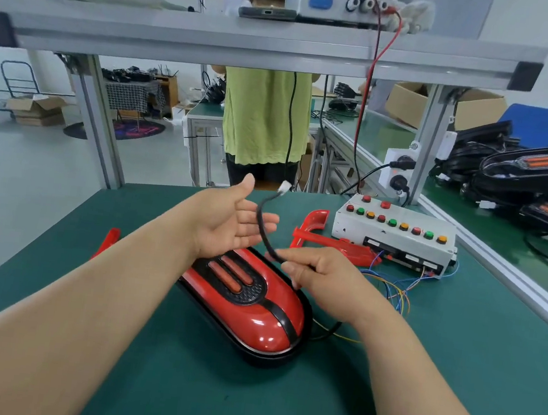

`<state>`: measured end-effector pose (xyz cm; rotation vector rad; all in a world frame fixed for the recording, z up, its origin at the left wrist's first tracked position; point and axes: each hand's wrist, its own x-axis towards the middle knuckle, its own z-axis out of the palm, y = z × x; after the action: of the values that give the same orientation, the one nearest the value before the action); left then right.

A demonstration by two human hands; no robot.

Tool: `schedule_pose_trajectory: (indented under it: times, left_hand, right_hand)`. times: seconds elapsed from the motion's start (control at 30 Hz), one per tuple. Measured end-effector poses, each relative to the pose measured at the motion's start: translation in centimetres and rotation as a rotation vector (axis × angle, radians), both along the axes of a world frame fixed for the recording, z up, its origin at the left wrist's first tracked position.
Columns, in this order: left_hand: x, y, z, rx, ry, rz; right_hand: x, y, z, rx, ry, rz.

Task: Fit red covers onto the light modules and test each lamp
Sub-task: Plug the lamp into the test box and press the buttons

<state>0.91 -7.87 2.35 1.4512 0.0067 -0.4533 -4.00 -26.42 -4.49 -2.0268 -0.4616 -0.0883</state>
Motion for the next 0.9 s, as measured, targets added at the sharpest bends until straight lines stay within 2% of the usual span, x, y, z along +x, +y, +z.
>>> schedule_pose_trajectory:
  times: [0.1, 0.2, 0.27, 0.37, 0.47, 0.53, 0.6, 0.73, 0.8, 0.9]
  left_hand:
    - [0.7, 0.2, -0.2, -0.243, 0.080, 0.093]
    - [1.8, 2.2, -0.3, -0.439, 0.068, 0.297]
    - [2.4, 4.4, -0.3, -0.519, 0.020, 0.407]
    - [2.8, 7.0, -1.0, -0.568, -0.096, 0.435]
    - [2.8, 7.9, -2.2, -0.618, -0.185, 0.521]
    - [2.5, 7.9, -3.4, -0.632, -0.235, 0.595]
    - [2.1, 7.7, -4.8, -0.547, -0.321, 0.643]
    - [1.1, 7.0, -7.0, 0.058, -0.647, 0.696]
    - [1.1, 6.9, -7.7, 0.258, -0.750, 0.598]
    - [1.3, 6.3, -8.7, 0.379, -0.762, 0.436]
  right_hand:
    - [0.1, -0.2, -0.2, -0.012, 0.107, 0.002]
    - [0.3, -0.5, -0.5, -0.078, 0.153, -0.052]
    - [0.6, -0.6, -0.8, -0.196, 0.099, -0.195]
    - [0.8, -0.4, -0.5, -0.336, -0.075, -0.400]
    - [0.3, -0.1, 0.2, -0.256, -0.188, -0.474]
    - [-0.4, 0.5, 0.7, -0.147, -0.185, -0.401]
    - [-1.2, 1.3, 0.9, -0.165, -0.100, -0.260]
    - [-1.8, 2.3, 1.2, -0.330, 0.077, -0.054]
    - [-2.0, 2.5, 1.3, -0.337, 0.112, -0.016]
    - [-2.1, 2.4, 1.4, -0.314, 0.163, 0.033]
